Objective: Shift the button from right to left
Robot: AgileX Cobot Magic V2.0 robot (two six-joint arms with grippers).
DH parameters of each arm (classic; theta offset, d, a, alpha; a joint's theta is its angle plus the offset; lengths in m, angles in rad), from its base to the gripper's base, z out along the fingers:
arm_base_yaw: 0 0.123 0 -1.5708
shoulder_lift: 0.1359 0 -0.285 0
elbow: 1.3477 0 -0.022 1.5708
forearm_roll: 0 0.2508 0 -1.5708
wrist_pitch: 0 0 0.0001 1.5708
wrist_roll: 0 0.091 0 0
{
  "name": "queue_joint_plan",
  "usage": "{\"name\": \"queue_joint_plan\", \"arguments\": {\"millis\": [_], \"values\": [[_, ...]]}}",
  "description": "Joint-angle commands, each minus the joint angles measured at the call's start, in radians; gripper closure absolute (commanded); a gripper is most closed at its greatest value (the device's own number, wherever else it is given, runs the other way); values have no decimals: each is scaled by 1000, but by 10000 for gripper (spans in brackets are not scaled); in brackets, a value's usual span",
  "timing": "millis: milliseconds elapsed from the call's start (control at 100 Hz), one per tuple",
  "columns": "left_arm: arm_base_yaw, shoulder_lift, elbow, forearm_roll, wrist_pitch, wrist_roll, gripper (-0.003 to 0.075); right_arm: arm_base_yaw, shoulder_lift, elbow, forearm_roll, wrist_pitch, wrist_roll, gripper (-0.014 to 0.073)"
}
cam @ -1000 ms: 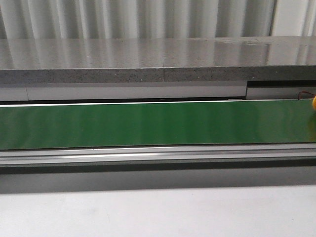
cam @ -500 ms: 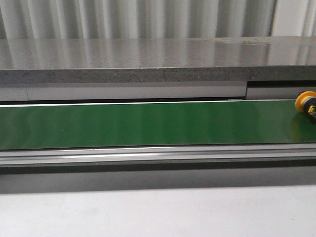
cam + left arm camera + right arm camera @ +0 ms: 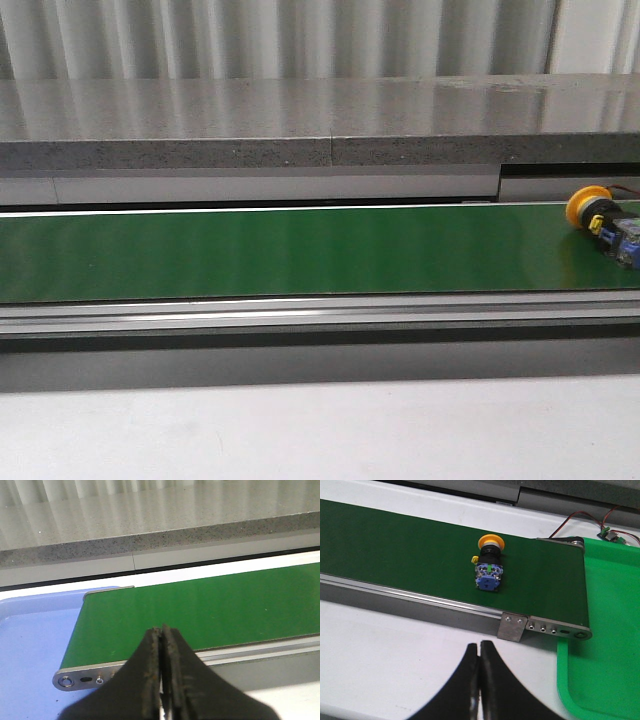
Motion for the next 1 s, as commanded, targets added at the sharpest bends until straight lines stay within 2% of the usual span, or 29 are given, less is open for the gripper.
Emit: {"name": "queue_joint_plan", "arguments": {"millis": [0, 690, 830, 990], "values": [[2, -32, 39, -1, -70, -10, 741, 1, -39, -3, 5, -70, -10, 659], [2, -32, 39, 2, -73, -10, 741, 1, -73, 6, 5, -81, -10, 659], [2, -32, 39, 2, -124, -10, 741, 1, -73, 6, 5, -81, -10, 659], [2, -32, 39, 2, -240, -10, 741, 1, -73, 6, 5, -81, -10, 659]]}}
